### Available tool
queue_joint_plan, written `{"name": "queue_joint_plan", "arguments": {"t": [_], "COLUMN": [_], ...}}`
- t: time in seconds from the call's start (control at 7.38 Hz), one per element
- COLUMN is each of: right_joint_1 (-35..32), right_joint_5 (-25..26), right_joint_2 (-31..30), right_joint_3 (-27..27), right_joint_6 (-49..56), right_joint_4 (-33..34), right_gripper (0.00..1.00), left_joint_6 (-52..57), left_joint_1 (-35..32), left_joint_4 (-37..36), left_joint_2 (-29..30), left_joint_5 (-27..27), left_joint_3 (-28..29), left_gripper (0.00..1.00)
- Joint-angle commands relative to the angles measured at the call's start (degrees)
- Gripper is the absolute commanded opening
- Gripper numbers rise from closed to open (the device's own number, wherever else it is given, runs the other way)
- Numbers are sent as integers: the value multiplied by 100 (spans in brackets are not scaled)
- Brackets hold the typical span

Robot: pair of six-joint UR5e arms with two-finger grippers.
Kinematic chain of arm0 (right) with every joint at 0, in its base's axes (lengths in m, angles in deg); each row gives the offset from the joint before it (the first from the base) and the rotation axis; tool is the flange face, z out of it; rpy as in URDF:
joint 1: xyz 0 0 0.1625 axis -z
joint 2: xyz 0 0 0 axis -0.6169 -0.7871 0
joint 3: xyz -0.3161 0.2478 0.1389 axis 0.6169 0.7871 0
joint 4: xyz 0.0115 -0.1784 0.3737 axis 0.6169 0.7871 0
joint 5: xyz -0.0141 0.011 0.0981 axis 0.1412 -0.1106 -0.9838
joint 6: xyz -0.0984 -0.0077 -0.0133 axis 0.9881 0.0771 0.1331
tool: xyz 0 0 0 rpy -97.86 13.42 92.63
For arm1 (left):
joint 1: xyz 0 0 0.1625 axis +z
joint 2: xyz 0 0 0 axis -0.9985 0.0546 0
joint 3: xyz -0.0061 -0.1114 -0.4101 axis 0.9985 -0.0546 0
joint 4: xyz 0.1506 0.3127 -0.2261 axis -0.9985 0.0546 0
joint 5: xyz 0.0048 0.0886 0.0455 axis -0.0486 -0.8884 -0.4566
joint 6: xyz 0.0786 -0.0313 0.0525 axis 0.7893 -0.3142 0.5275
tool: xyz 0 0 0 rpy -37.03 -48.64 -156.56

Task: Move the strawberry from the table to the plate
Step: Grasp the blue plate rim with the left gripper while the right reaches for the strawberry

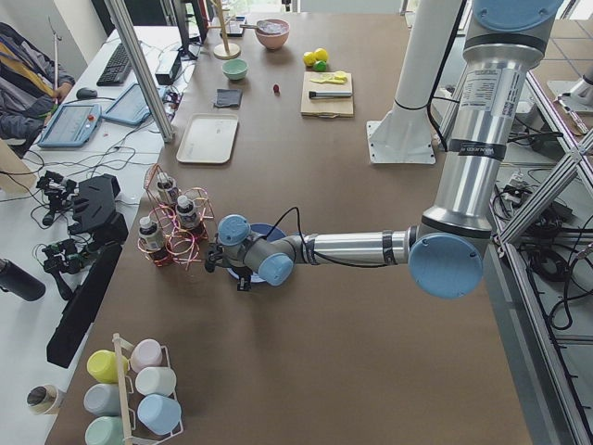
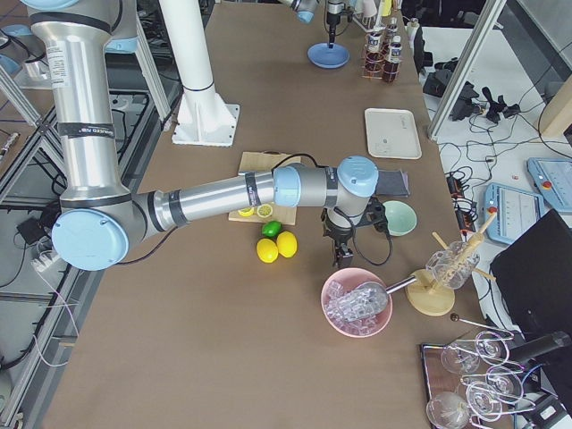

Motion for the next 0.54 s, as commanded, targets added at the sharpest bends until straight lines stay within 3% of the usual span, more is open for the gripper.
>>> {"name": "queue_joint_plan", "arguments": {"t": [0.0,0.41], "right_joint_1": [14,58], "right_joint_5": [-9,-26], "right_joint_2": [-3,50], "right_joint_3": [-35,-52], "right_joint_6": [-73,-151], "right_joint_4": [-4,-4], "right_gripper": [100,100], "left_joint_6": [-137,-347], "left_joint_1": [31,-21], "left_joint_4": [20,-77], "left_joint_2": [23,251], "left_joint_5": [2,492], "left_joint_3": [-27,-132], "left_gripper": [0,0]}}
